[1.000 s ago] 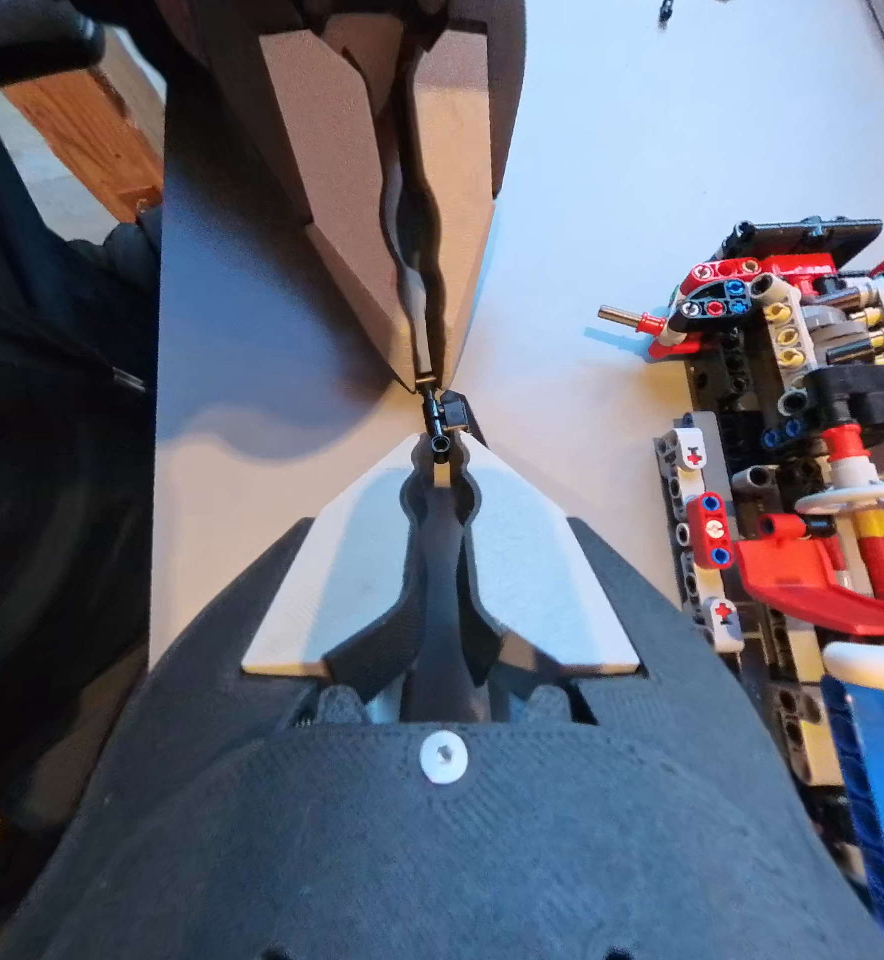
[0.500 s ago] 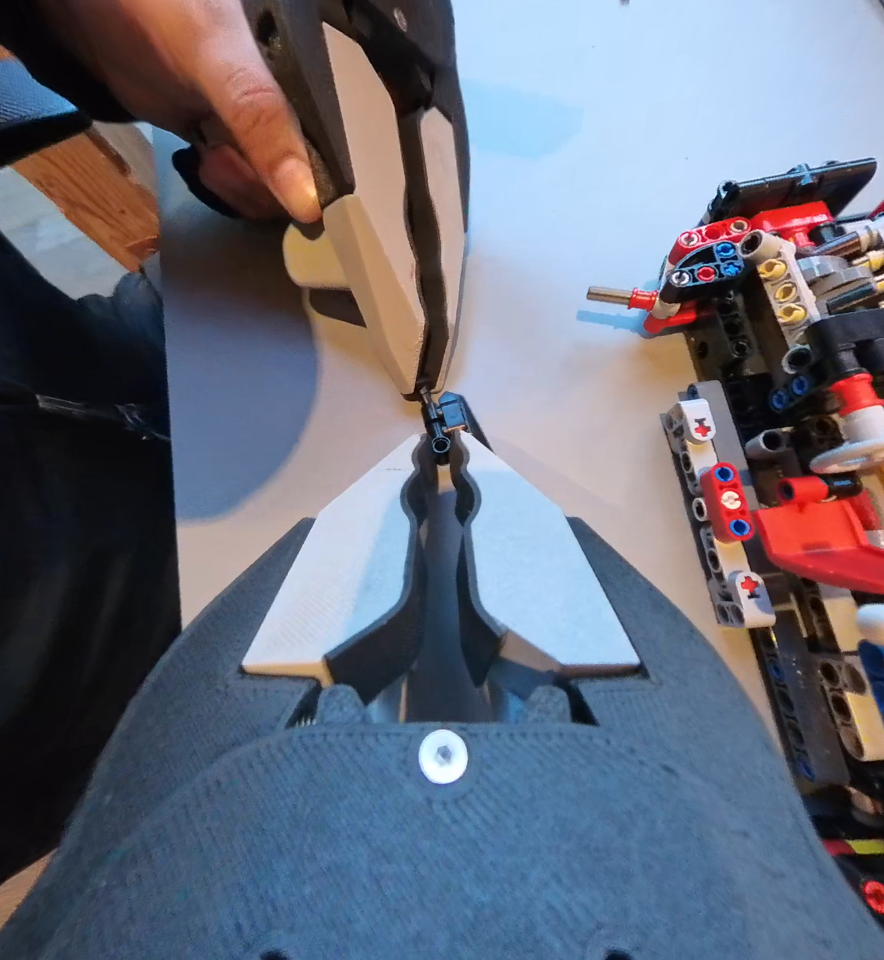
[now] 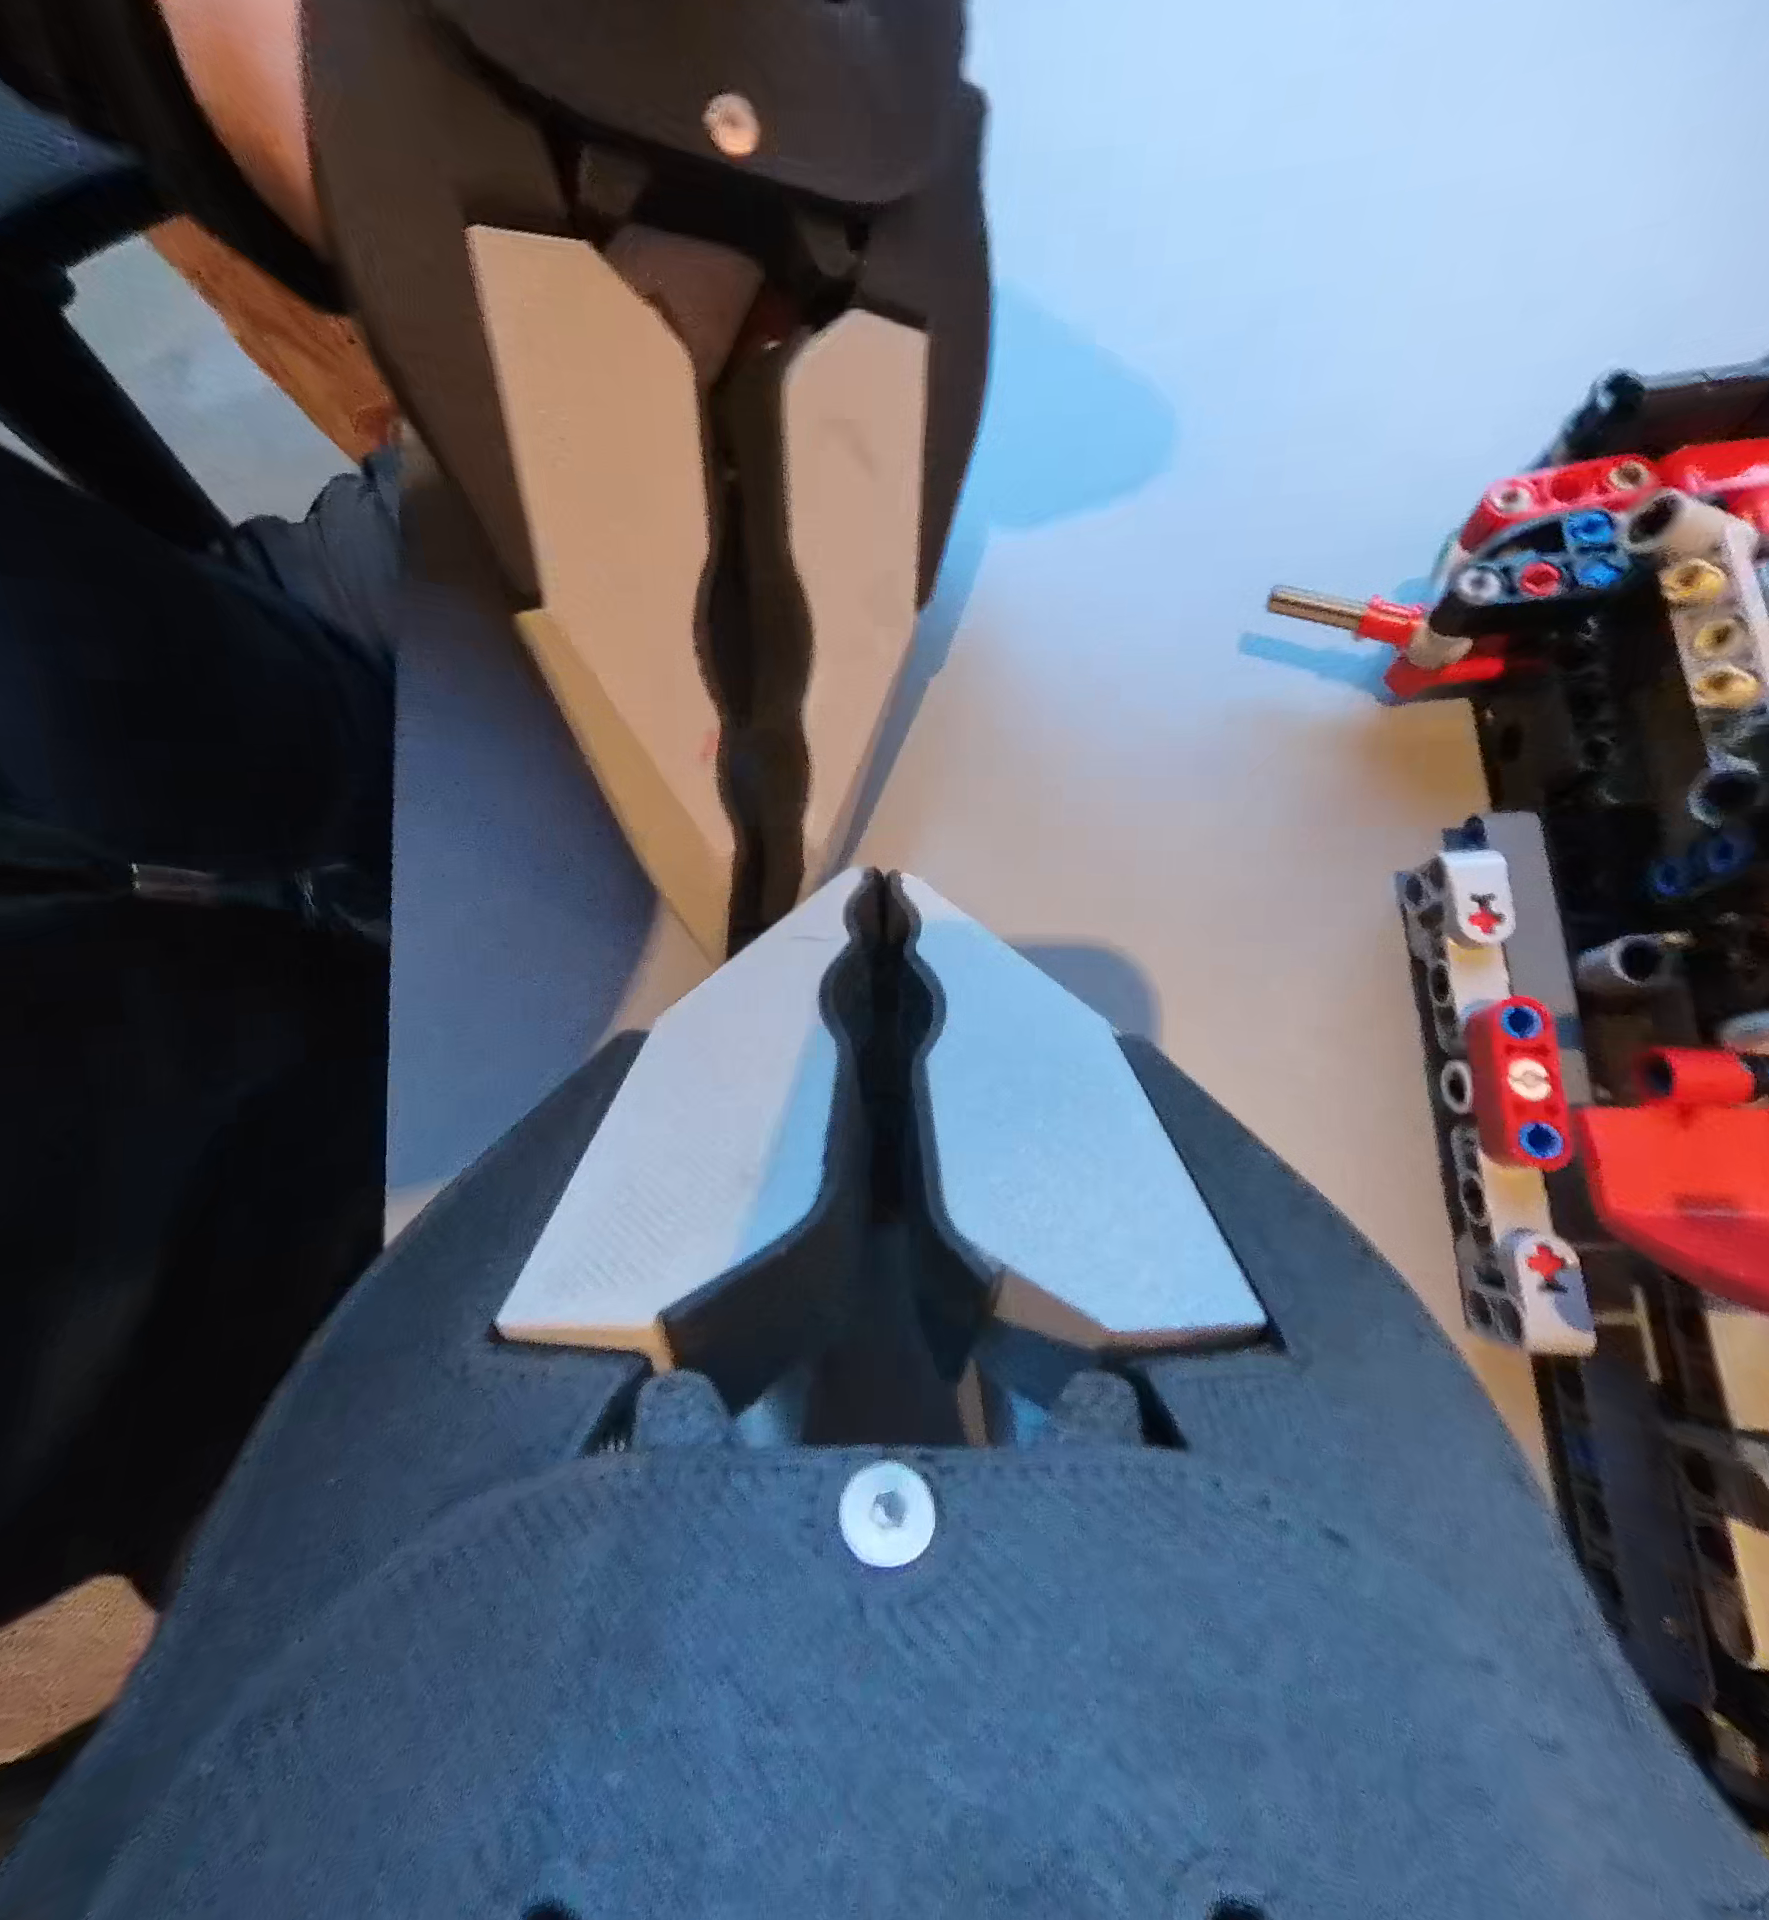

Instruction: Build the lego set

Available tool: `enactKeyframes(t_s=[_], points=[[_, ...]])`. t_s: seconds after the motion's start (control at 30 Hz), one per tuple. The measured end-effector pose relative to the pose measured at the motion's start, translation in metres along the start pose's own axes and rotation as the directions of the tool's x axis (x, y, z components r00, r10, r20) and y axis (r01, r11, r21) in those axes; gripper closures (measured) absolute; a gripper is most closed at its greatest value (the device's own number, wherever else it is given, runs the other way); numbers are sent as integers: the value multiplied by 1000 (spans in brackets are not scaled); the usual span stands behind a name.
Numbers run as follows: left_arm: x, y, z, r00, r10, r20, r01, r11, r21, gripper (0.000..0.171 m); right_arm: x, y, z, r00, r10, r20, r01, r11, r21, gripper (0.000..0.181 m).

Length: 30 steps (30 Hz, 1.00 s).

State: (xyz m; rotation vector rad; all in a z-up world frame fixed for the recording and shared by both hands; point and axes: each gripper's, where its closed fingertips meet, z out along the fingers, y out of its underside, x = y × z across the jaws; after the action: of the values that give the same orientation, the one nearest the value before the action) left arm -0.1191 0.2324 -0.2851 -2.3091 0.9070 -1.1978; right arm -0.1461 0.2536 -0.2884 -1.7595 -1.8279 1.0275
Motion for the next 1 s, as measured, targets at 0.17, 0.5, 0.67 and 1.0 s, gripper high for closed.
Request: enactKeyframes(t_s=[0.17, 0.5, 0.67, 1.0], points=[[-14, -1, -11, 996, 57, 75, -58, 998, 6, 167, 4, -11, -18, 996, 71, 57, -77, 991, 111, 181], [-18, 6, -23, 985, 142, 99, -142, 990, -12, 167, 6, 40, -63, 984, 132, -122, -131, 991, 14, 168], [-19, 10, -27, 955, 255, 155, -251, 967, -44, 167, -15, 38, -41, 987, 147, -66, -147, 989, 7, 167], [-21, 13, -29, 847, 472, 244, -457, 882, -116, 167, -12, 22, -37, 952, 82, -295, -73, 996, 43, 148]])
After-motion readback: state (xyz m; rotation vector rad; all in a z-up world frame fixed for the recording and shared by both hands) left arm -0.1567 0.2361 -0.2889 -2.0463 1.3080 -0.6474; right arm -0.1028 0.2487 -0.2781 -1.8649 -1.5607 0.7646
